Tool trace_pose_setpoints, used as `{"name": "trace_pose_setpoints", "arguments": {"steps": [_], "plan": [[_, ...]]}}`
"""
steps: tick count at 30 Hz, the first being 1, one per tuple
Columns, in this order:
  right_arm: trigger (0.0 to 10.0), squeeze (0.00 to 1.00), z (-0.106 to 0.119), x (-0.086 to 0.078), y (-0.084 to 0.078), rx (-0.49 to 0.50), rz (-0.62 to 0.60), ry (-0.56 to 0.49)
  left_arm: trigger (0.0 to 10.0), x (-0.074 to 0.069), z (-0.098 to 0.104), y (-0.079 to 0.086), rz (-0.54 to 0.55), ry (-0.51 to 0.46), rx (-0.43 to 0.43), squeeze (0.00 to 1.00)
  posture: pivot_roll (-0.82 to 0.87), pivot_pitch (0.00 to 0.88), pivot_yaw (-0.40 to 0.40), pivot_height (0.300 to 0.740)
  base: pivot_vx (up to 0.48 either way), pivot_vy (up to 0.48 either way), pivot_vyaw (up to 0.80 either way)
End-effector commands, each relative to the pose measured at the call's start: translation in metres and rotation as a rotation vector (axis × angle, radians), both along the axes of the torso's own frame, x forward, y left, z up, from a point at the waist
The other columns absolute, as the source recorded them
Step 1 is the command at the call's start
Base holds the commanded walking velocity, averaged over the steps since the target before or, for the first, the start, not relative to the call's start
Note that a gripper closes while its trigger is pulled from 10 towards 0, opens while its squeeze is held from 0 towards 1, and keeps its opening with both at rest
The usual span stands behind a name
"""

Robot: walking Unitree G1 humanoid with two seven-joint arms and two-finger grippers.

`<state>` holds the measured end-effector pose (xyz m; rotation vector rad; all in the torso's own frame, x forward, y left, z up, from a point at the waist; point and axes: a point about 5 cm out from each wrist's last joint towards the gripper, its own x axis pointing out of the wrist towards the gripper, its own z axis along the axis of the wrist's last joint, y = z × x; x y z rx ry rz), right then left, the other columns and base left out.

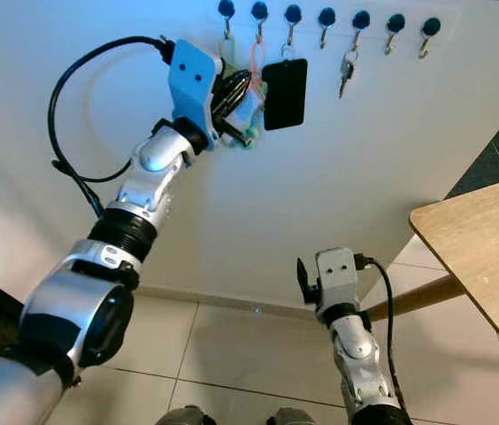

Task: Hang keys on a hook

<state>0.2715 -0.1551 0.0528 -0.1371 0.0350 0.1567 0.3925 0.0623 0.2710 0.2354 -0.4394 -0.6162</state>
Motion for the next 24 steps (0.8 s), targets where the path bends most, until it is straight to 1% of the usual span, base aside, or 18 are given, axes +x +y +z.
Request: {"name": "trace_pose_setpoints", "arguments": {"steps": [1, 3, 4, 5, 7, 9, 10, 13, 14, 15, 16, 17, 18, 19, 20, 21, 23, 24], "plan": [[10.0, 0.00, -0.005, -0.003, -0.001, -0.005, -0.005, 0.021, 10.0, 0.000, -0.009, -0.007, -0.021, 0.046, 0.017, 0.00, 0.02, 0.118, -0.008, 0.740, 0.000, 0.000, 0.00], [10.0, 0.00, -0.005, -0.003, -0.001, -0.005, -0.005, 0.020, 10.0, -0.001, -0.008, -0.007, -0.037, 0.055, -0.004, 0.02, 0.02, 0.117, -0.008, 0.740, 0.000, 0.000, 0.00], [10.0, 0.00, -0.004, -0.003, -0.001, -0.001, -0.004, 0.013, 10.0, -0.001, -0.008, -0.008, -0.049, 0.060, -0.017, 0.05, 0.02, 0.117, -0.008, 0.740, 0.000, 0.000, 0.00], [10.0, 0.00, 0.001, -0.002, 0.000, 0.023, 0.000, -0.021, 10.0, -0.002, -0.008, -0.008, -0.062, 0.064, -0.027, 0.03, 0.02, 0.117, -0.009, 0.740, 0.000, 0.000, 0.00], [10.0, 0.00, 0.004, -0.002, 0.001, 0.037, 0.002, -0.043, 10.0, -0.002, -0.008, -0.008, -0.065, 0.065, -0.028, 0.03, 0.02, 0.117, -0.009, 0.740, 0.000, 0.000, 0.00], [10.0, 0.00, 0.015, -0.002, 0.004, 0.071, 0.017, -0.113, 10.0, -0.002, -0.008, -0.008, -0.064, 0.064, -0.021, 0.00, 0.02, 0.117, -0.009, 0.740, 0.000, 0.000, 0.00], [10.0, 0.00, 0.015, -0.002, 0.004, 0.071, 0.017, -0.113, 10.0, -0.002, -0.008, -0.008, -0.064, 0.064, -0.021, 0.00, 0.02, 0.117, -0.009, 0.740, 0.000, 0.000, 0.00], [10.0, 0.00, 0.044, 0.001, 0.017, 0.111, 0.114, -0.238, 10.0, -0.002, -0.010, -0.007, -0.064, 0.068, -0.014, 0.00, 0.02, 0.116, -0.007, 0.740, 0.000, 0.000, 0.00], [10.0, 0.00, 0.044, 0.001, 0.017, 0.111, 0.114, -0.238, 10.0, -0.002, -0.010, -0.007, -0.064, 0.068, -0.014, 0.00, 0.02, 0.116, -0.007, 0.740, 0.000, 0.000, 0.00], [10.0, 0.00, 0.050, 0.002, 0.021, 0.122, 0.139, -0.257, 10.0, -0.002, -0.010, -0.007, -0.064, 0.069, -0.013, 0.00, 0.02, 0.117, -0.005, 0.740, 0.000, 0.000, 0.00], [10.0, 0.00, 0.063, 0.003, 0.032, 0.140, 0.222, -0.289, 10.0, -0.002, -0.010, -0.006, -0.067, 0.072, -0.011, 0.00, 0.02, 0.118, -0.005, 0.740, 0.000, 0.000, 0.00], [10.0, 0.00, 0.071, 0.004, 0.037, 0.143, 0.254, -0.312, 10.0, -0.002, -0.011, -0.006, -0.068, 0.072, -0.010, 0.00, 0.02, 0.118, -0.006, 0.740, 0.000, 0.000, 0.00], [10.0, 0.00, 0.071, 0.004, 0.037, 0.143, 0.254, -0.312, 10.0, -0.002, -0.011, -0.006, -0.068, 0.072, -0.010, 0.00, 0.02, 0.118, -0.006, 0.740, 0.000, 0.000, 0.00], [10.0, 0.00, 0.080, 0.005, 0.041, 0.154, 0.281, -0.339, 10.0, -0.002, -0.011, -0.007, -0.069, 0.073, -0.010, 0.00, 0.02, 0.118, -0.006, 0.740, 0.000, 0.000, 0.00], [10.0, 0.00, 0.097, 0.006, 0.047, 0.178, 0.313, -0.390, 10.0, -0.003, -0.011, -0.007, -0.071, 0.074, -0.009, 0.00, 0.02, 0.118, -0.007, 0.740, 0.000, 0.000, 0.00], [10.0, 0.00, 0.097, 0.006, 0.047, 0.178, 0.313, -0.390, 10.0, -0.003, -0.011, -0.007, -0.071, 0.074, -0.009, 0.00, 0.02, 0.118, -0.007, 0.740, 0.000, 0.000, 0.00], [10.0, 0.00, 0.110, 0.007, 0.049, 0.201, 0.328, -0.431, 10.0, -0.003, -0.011, -0.007, -0.073, 0.074, -0.007, 0.00, 0.02, 0.118, -0.007, 0.740, 0.000, 0.000, 0.00], [10.0, 0.00, 0.110, 0.007, 0.049, 0.201, 0.328, -0.431, 10.0, -0.003, -0.011, -0.007, -0.073, 0.074, -0.007, 0.00, 0.02, 0.118, -0.007, 0.740, 0.000, 0.000, 0.00]]}}
